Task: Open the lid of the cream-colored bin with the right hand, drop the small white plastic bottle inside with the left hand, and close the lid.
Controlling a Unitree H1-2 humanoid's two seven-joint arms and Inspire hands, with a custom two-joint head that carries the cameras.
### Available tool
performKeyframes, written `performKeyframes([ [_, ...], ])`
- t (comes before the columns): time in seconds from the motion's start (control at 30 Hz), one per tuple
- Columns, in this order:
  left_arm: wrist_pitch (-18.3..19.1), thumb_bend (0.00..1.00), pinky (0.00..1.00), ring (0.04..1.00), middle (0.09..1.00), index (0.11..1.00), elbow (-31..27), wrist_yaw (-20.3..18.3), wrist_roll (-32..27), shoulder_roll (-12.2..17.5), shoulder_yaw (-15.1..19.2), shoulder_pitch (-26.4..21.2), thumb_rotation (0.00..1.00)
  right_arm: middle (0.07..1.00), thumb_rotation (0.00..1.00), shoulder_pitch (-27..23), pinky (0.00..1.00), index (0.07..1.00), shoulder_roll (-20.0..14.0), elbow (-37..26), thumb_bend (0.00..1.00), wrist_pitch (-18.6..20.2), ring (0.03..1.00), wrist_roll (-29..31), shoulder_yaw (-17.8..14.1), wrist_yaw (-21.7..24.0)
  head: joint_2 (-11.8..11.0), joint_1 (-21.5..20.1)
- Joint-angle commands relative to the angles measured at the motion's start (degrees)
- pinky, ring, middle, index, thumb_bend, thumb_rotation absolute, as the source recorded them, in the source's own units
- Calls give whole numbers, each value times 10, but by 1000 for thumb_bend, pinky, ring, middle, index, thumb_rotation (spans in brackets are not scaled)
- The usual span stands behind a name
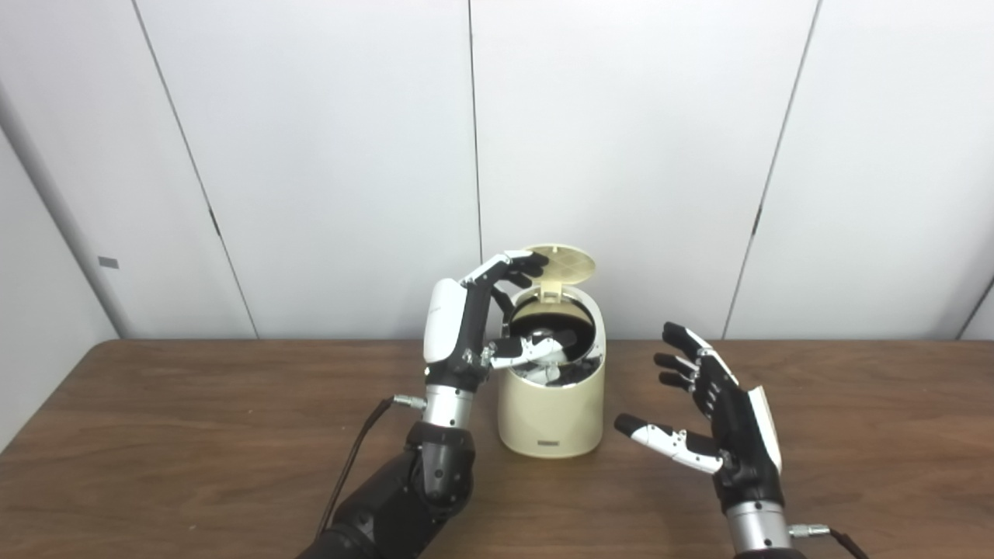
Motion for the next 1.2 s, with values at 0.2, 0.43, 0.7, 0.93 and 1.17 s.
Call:
performKeyframes([
  [0.2,7,882,511,601,675,680,-14,-23,0,-2,16,0,63,850,234,-24,701,828,3,-14,836,-23,762,-2,0,-7,1,1],
  [0.43,7,583,375,459,498,537,-56,-23,-2,11,10,13,7,851,226,-24,701,827,3,-11,833,-24,763,-2,-1,-8,-3,3],
  [0.7,7,519,360,412,457,515,-133,-31,2,73,-1,39,0,850,213,-27,700,824,-1,-3,831,-28,762,0,-2,-7,-6,10],
  [0.93,7,520,388,433,471,499,-213,-87,-43,112,66,94,0,847,220,-29,686,820,-9,9,841,-35,753,0,-3,-7,-8,18],
  [1.17,8,517,481,563,508,485,-287,-252,-148,134,167,163,0,842,220,-28,701,820,-16,12,836,-36,761,4,-5,-1,-7,27],
])
